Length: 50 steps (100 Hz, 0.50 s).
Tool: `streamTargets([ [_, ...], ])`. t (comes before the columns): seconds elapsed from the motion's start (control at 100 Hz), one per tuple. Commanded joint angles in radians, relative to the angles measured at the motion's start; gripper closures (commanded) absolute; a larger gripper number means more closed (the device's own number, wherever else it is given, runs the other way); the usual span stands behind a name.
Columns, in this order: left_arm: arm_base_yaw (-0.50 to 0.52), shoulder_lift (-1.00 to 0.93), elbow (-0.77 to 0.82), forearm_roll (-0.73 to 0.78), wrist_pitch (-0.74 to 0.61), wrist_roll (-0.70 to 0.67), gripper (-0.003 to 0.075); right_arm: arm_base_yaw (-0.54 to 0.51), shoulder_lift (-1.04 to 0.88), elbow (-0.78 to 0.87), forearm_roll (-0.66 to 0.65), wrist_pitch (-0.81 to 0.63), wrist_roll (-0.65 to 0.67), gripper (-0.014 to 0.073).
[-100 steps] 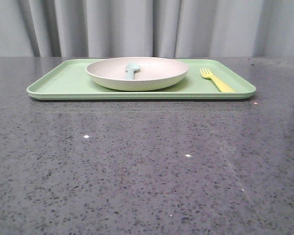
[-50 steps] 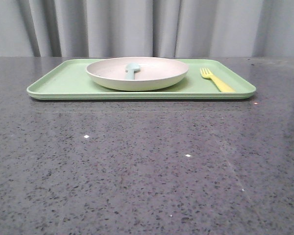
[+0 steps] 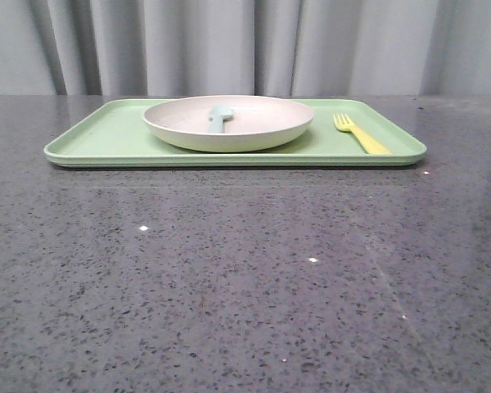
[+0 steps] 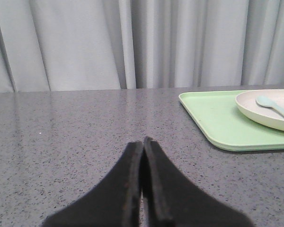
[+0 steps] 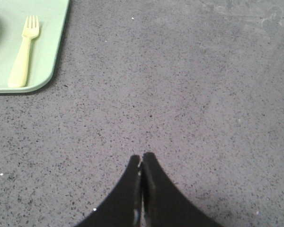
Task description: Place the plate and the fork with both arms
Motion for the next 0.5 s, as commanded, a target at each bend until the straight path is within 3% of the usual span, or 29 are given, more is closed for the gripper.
streamTargets([
  [0.0, -0.007, -0.031, 0.015, 0.001, -0.088, -0.008, 0.0741, -0.006, -0.011, -0.023, -0.035, -0.098, -0.021, 0.0713],
  [0.12, -0.007, -0.031, 0.015, 0.001, -0.088, -0.008, 0.0741, -0.006, -0.057, 0.001, 0.022, -0.207, -0.140, 0.0713],
  [0.32, -0.007, -0.031, 0.015, 0.001, -0.088, -0.008, 0.0741, -0.040, -0.191, 0.162, 0.280, -0.475, -0.545, 0.0713],
  [0.49, -0.007, -0.031, 0.015, 0.001, -0.088, -0.008, 0.0741, -0.137, -0.301, 0.311, 0.368, -0.627, -0.581, 0.0713],
])
